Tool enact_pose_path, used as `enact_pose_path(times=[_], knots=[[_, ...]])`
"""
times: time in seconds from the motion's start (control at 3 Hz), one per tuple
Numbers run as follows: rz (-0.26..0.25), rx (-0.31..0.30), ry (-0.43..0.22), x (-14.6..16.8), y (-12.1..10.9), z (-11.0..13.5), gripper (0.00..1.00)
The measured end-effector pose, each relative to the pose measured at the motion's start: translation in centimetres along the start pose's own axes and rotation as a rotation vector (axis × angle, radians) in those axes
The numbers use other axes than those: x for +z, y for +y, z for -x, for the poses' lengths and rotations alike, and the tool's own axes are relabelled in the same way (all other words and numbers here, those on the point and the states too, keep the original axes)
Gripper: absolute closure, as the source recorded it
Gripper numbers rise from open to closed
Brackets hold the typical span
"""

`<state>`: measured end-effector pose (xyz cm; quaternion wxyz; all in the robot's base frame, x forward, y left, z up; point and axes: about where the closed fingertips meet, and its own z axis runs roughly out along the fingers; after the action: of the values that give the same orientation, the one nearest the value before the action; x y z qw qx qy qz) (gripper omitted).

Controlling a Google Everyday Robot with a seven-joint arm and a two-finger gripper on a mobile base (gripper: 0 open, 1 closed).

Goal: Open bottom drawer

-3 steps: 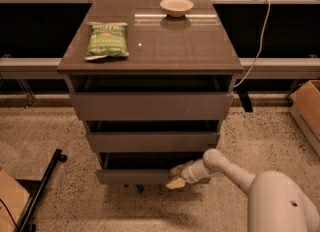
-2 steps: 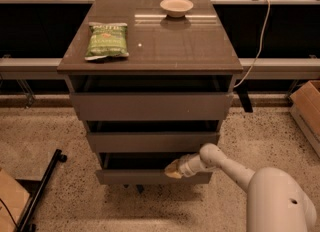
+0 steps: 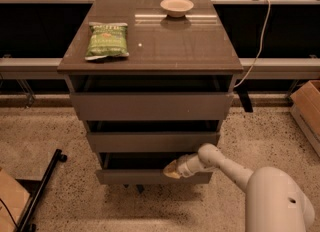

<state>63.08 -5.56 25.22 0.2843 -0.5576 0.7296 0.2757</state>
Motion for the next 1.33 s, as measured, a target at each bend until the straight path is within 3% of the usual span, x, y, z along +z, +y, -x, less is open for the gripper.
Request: enact_pose_path(times=[0.67, 1.0, 1.33], knots=[[-0.040, 0.093, -0.063, -0.1, -1.1, -3.0, 0.04], [-0.052, 0.143, -0.060, 0.1, -1.4, -4.8, 0.00], [-0.026, 0.201, -0.023, 0.2, -0.5, -6.5, 0.00]])
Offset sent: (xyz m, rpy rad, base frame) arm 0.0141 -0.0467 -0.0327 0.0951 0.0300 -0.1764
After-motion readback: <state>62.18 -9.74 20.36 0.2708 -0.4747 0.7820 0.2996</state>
